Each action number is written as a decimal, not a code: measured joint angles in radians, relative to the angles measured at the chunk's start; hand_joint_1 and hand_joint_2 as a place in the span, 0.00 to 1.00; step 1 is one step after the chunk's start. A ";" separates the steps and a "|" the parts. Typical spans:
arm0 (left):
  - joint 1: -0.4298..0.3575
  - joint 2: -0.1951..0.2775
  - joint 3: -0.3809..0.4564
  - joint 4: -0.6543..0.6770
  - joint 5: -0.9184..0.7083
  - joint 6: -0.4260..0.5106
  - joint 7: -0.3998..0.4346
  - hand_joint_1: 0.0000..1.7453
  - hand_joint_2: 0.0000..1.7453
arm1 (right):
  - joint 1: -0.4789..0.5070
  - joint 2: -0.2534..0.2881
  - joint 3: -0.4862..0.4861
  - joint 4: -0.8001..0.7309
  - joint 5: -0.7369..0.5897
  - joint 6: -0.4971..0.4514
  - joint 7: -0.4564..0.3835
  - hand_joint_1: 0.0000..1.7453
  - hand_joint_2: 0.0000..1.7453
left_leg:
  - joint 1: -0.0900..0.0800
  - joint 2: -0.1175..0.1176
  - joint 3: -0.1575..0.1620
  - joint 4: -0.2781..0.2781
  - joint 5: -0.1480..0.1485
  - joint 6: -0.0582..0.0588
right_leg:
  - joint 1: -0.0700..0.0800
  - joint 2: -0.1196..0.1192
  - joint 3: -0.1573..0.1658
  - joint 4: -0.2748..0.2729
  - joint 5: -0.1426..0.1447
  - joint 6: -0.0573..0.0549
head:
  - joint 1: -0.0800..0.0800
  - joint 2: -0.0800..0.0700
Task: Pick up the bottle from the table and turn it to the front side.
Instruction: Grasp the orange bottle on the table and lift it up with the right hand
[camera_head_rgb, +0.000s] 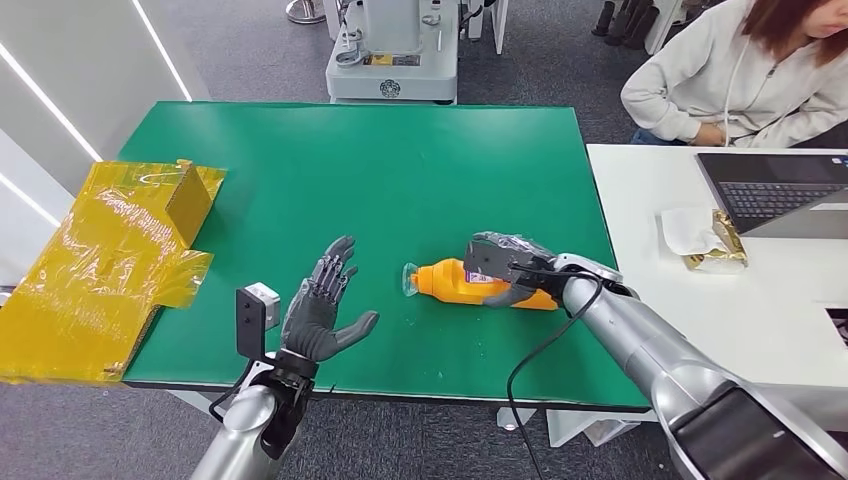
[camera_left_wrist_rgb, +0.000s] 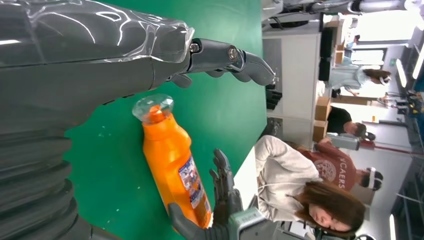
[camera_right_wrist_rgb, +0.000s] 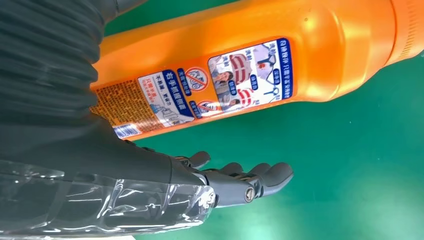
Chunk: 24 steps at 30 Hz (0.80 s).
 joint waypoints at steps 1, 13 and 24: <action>0.006 0.000 0.003 -0.003 0.002 -0.001 0.002 0.00 1.00 | 0.003 -0.012 0.002 -0.010 -0.002 0.001 -0.001 0.00 1.00 | 0.000 0.000 0.000 0.000 0.000 0.000 | 0.000 0.000 0.000 0.000 0.000 0.000 | 0.000 0.000; 0.051 0.007 0.033 -0.022 0.016 -0.016 0.010 0.00 1.00 | 0.056 -0.159 0.023 -0.146 -0.029 -0.001 0.018 0.00 1.00 | 0.000 0.000 0.000 0.000 0.000 0.000 | 0.000 0.000 0.000 0.000 0.000 0.000 | 0.000 0.000; 0.073 0.007 0.042 -0.039 0.027 -0.020 0.011 0.00 1.00 | 0.112 -0.225 0.031 -0.244 -0.029 -0.002 0.051 0.00 1.00 | 0.000 0.000 0.000 0.000 0.000 0.000 | 0.000 0.000 0.000 0.000 0.000 0.000 | 0.000 0.000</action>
